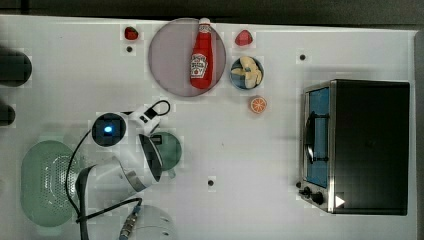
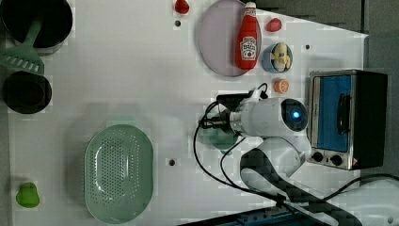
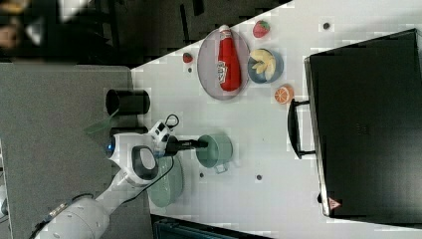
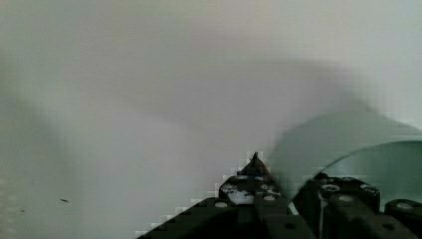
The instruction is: Drag mug right to left.
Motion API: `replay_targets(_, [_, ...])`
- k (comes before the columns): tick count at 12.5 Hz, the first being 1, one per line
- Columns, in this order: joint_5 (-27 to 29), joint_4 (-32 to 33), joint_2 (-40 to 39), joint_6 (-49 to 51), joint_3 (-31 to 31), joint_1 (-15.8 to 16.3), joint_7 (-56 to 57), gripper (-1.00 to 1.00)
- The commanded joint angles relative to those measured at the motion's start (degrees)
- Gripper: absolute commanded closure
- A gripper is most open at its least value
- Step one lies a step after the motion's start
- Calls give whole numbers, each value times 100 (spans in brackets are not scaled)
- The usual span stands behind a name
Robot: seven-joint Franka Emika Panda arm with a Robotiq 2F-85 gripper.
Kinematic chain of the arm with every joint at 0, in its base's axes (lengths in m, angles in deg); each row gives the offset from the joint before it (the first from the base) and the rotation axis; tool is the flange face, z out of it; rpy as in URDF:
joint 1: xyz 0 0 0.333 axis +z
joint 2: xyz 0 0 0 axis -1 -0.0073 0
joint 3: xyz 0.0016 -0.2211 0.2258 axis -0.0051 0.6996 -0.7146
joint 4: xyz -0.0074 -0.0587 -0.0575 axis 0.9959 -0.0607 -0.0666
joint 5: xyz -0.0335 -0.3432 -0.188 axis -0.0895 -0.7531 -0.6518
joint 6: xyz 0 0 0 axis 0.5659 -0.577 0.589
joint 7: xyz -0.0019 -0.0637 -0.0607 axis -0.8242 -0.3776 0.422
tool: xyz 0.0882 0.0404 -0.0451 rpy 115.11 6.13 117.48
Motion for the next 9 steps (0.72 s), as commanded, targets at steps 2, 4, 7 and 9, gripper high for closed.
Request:
replay_targets(2, [34,-314,-91,11,-86,434,-967,65])
replay_targets(4, [34,-393,-141,13,-86,619,-1222,65])
replay_targets(7, [34,-488,-192,56,-75,820,-1502,65])
replay_targets(9, [34,-589,-248,139,-75,903,-1514,65])
